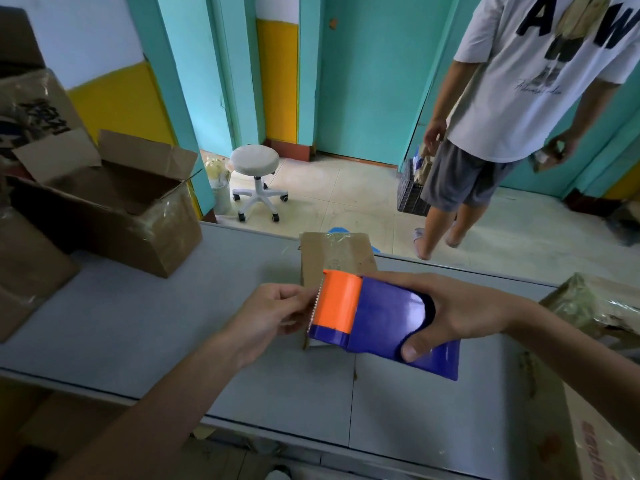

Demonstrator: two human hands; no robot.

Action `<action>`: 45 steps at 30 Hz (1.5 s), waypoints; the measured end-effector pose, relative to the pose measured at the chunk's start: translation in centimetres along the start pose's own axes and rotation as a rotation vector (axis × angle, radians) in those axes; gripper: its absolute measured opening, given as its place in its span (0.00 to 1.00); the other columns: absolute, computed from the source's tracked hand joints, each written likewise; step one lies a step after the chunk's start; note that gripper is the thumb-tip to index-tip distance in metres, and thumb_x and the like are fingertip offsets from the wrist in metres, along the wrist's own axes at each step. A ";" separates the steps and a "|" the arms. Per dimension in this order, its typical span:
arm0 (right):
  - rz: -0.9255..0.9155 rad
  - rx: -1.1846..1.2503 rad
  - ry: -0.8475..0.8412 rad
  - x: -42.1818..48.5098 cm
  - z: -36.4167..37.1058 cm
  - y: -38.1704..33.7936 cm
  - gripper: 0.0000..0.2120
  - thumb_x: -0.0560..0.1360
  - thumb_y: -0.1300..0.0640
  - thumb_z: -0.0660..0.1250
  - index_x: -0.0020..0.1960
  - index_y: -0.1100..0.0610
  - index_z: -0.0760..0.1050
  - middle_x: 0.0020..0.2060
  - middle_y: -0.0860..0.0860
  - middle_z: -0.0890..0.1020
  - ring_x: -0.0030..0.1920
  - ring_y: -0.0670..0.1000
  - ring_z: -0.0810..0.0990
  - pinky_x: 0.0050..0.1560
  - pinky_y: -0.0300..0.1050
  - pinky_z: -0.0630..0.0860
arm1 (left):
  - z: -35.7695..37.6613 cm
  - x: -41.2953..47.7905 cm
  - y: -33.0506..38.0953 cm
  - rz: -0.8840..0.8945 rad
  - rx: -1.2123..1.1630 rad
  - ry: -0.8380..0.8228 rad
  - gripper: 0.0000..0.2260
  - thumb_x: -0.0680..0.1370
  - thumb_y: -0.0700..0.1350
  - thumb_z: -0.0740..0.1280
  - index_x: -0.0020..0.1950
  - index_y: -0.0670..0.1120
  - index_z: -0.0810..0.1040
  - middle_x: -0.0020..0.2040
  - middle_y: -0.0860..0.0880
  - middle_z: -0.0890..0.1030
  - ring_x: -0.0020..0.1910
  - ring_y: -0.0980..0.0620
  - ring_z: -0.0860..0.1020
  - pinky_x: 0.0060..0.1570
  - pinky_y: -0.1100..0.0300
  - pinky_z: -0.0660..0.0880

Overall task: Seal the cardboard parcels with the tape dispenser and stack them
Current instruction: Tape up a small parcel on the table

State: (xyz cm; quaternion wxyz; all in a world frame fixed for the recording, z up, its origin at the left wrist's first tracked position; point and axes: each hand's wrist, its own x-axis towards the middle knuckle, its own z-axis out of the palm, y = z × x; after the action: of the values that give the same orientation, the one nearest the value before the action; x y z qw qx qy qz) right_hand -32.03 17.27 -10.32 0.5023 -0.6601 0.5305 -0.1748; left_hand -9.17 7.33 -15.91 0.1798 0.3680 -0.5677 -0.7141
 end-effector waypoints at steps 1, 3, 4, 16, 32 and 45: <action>0.008 0.009 -0.026 0.0 0.2 0.2 0.34 0.68 0.60 0.73 0.69 0.44 0.63 0.57 0.44 0.78 0.56 0.49 0.79 0.52 0.45 0.79 | 0.2 -0.3 -0.4 0.003 -0.006 0.035 0.11 0.66 0.53 0.68 0.33 0.46 0.81 0.31 0.49 0.78 0.31 0.56 0.74 0.36 0.64 0.69; 0.039 0.001 -0.084 0.0 0.7 0.6 0.32 0.69 0.60 0.73 0.68 0.44 0.64 0.56 0.44 0.78 0.55 0.48 0.79 0.51 0.42 0.78 | 1.0 -0.7 -1.5 0.020 -0.022 0.111 0.09 0.71 0.45 0.67 0.32 0.44 0.80 0.28 0.50 0.79 0.27 0.58 0.74 0.30 0.68 0.70; 0.054 -0.017 -0.103 0.0 0.8 0.7 0.33 0.69 0.60 0.73 0.68 0.44 0.64 0.57 0.43 0.78 0.56 0.48 0.79 0.51 0.40 0.78 | 1.5 -0.8 -1.9 0.024 -0.030 0.139 0.09 0.73 0.40 0.67 0.33 0.41 0.79 0.27 0.50 0.79 0.26 0.58 0.75 0.28 0.69 0.70; 0.315 -0.096 -0.209 -3.7 -3.8 2.6 0.37 0.64 0.53 0.75 0.67 0.38 0.63 0.59 0.38 0.77 0.59 0.46 0.77 0.56 0.43 0.77 | -2.2 -1.4 -3.2 0.088 0.149 0.463 0.08 0.75 0.43 0.69 0.36 0.42 0.81 0.30 0.45 0.82 0.28 0.57 0.79 0.37 0.65 0.75; 0.526 -0.310 -0.266 -1.9 -7.8 2.8 0.39 0.58 0.45 0.76 0.66 0.37 0.64 0.54 0.40 0.80 0.54 0.45 0.79 0.58 0.50 0.77 | 1.0 1.6 -4.4 0.238 0.722 0.621 0.11 0.75 0.47 0.68 0.33 0.47 0.81 0.23 0.57 0.77 0.30 0.56 0.79 0.38 0.63 0.74; 0.465 -0.268 -0.260 -0.8 -6.8 4.4 0.36 0.61 0.48 0.75 0.64 0.34 0.64 0.53 0.36 0.79 0.54 0.44 0.79 0.54 0.46 0.78 | 1.8 3.2 -2.7 0.593 1.231 0.350 0.26 0.79 0.56 0.45 0.75 0.48 0.58 0.76 0.49 0.53 0.76 0.51 0.49 0.72 0.45 0.44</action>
State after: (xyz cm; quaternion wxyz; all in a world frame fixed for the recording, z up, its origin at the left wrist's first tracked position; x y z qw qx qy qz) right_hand -39.84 14.99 -10.84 0.5010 -0.5980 0.6172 0.1025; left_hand -12.19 7.21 -19.33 0.2146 0.3421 -0.9076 -0.1146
